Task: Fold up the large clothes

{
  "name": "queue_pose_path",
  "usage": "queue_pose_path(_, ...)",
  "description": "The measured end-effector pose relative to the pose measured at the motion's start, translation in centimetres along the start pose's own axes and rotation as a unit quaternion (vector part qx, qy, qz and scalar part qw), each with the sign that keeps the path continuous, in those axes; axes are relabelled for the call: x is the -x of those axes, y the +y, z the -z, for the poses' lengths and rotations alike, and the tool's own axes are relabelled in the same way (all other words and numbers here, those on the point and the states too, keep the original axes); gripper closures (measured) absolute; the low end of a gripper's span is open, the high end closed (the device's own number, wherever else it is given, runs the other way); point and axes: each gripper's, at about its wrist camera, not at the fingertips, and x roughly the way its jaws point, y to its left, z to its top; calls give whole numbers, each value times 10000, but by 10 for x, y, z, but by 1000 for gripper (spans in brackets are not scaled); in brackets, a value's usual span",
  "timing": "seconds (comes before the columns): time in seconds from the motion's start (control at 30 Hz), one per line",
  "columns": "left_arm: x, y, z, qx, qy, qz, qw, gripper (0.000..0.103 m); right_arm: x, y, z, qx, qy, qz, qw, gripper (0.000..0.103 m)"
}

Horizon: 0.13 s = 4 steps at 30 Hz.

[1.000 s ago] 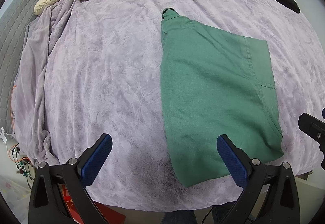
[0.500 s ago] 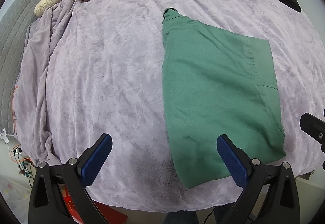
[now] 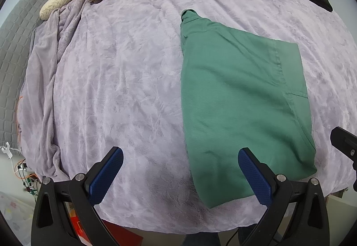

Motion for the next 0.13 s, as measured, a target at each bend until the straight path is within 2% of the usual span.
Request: queue_pose_path(0.13,0,0,-1,-31,10,51,10000,0,-2,-2,-2,9,26,1,10000,0)
